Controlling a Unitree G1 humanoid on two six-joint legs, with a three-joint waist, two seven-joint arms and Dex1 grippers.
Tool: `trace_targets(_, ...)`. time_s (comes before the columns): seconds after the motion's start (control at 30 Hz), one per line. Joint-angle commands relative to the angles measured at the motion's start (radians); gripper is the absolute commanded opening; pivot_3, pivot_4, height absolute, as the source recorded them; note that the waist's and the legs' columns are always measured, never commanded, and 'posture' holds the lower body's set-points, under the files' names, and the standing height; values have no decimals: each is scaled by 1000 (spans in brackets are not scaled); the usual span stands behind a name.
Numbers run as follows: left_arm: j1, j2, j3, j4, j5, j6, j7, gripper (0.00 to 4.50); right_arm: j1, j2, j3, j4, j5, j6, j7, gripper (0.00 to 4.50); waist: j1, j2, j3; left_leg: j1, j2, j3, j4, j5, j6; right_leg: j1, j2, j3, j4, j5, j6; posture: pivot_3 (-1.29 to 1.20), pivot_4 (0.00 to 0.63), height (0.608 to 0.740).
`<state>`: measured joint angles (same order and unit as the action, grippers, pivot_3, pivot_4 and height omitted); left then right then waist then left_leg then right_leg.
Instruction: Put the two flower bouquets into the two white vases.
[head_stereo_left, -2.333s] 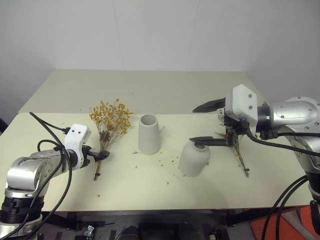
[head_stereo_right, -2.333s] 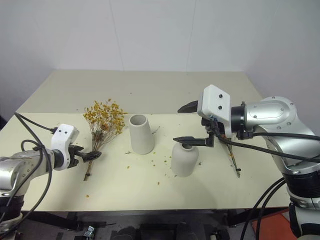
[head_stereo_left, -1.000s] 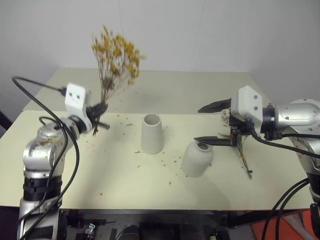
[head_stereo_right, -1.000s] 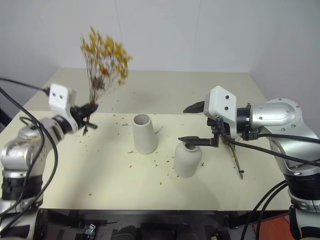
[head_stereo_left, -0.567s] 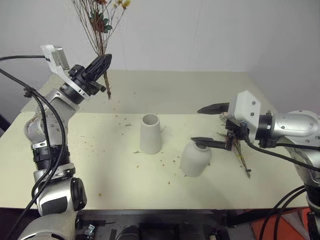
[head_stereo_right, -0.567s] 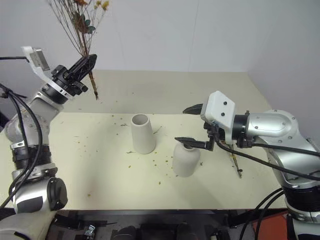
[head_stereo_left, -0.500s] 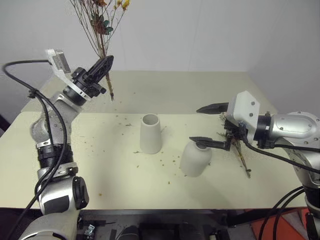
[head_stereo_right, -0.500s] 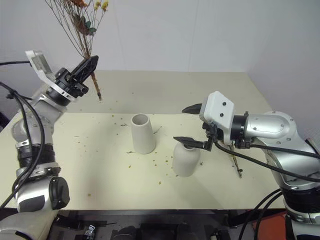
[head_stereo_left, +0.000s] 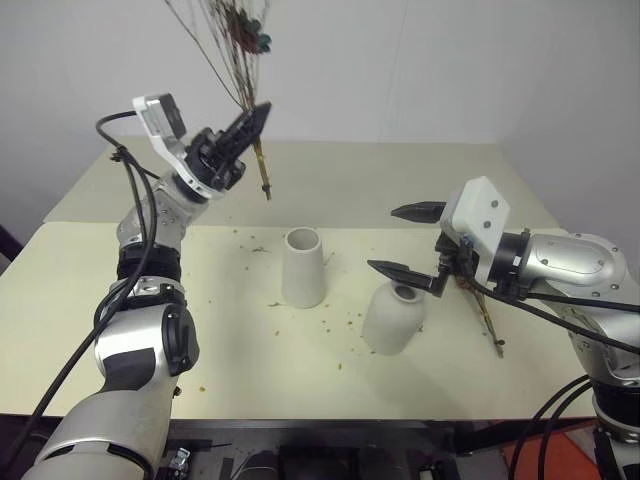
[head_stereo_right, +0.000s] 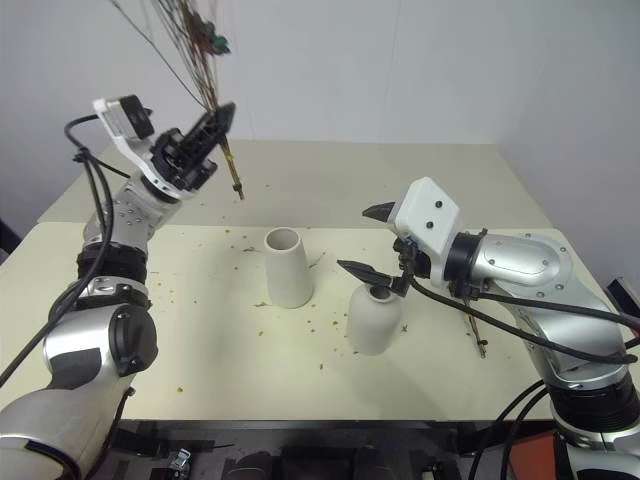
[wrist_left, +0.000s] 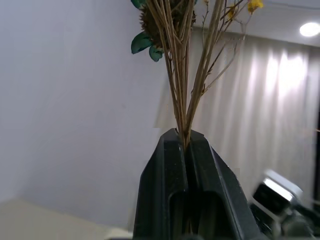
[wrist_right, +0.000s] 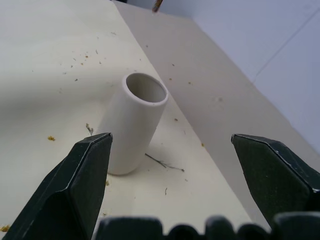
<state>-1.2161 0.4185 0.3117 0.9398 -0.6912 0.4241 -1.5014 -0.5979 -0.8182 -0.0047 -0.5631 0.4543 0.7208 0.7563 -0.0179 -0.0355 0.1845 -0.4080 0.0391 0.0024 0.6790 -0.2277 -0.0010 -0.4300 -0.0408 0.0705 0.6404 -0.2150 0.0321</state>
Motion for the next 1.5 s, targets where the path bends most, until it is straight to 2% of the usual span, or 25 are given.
trace_targets(0.03,-41,-3,-25,63,55,-48,-63,32,-33,-9,-3,-42,2,43,-26,4500,-3,0,0,0,0,0,0,0,0,0,0,0,0,0,0,0,150,740)
trace_targets(0.27,-81,-32,38,190,56,-111,-94,32,-43,3,-6,-66,19,76,-32,4500,0,0,0,-4,0,-1,0,0,0,-4,0,0,1,0,0,0,150,740)
trace_targets(0.43,-89,-55,40,226,88,-148,-113,32,-45,-4,-6,-69,21,90,-27,4500,1,0,0,-8,0,-1,1,0,0,-7,0,0,1,0,0,0,150,740)
trace_targets(0.77,-65,-123,35,233,135,-216,-108,32,-36,-5,-21,-88,32,107,-37,4500,1,0,0,-8,0,-1,1,0,0,-7,0,0,1,0,0,0,150,740)
trace_targets(1.13,-36,-135,14,254,202,-284,-113,32,-40,1,-24,-96,43,118,-58,4500,0,0,0,-8,-1,-1,1,0,0,-8,0,0,2,0,0,0,150,740)
trace_targets(1.5,17,-148,9,243,197,-328,-113,32,-24,-4,-30,-99,33,95,-61,4500,0,0,0,-8,-1,-2,1,0,0,-8,0,0,2,0,0,0,150,740)
